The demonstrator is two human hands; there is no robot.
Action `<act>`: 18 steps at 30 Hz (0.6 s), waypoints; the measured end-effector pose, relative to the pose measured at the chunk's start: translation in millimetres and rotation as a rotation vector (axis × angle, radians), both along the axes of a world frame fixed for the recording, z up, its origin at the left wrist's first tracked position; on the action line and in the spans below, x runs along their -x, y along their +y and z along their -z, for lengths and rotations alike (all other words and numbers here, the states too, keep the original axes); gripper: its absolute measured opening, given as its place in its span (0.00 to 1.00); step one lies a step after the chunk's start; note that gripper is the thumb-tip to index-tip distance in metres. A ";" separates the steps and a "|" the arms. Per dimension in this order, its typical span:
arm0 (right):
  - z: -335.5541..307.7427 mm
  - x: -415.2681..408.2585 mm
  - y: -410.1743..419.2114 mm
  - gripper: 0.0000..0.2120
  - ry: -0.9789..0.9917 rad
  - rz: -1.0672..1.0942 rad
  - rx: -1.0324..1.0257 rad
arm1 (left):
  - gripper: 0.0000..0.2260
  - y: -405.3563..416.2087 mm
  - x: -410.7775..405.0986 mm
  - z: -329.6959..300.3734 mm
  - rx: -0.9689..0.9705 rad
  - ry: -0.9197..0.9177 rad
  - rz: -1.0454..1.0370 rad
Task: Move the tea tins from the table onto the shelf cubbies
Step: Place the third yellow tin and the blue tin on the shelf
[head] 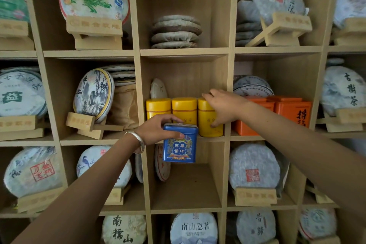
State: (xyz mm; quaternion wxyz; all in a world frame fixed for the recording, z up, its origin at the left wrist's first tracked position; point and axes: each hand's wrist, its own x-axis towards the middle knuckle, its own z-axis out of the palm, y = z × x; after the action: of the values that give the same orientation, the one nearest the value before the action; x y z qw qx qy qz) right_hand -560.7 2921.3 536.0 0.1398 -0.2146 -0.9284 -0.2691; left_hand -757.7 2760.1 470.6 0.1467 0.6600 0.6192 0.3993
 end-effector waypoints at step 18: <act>7.9 2.4 3.2 0.49 -0.006 0.005 -0.055 | 0.19 -2.1 7.6 -11.2 0.016 0.041 -0.042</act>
State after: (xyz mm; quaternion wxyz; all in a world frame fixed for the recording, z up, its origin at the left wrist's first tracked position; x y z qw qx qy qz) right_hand -563.1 2924.5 528.0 0.1420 -0.2122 -0.9206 -0.2956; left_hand -765.3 2758.0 481.8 0.1308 0.6539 0.6389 0.3836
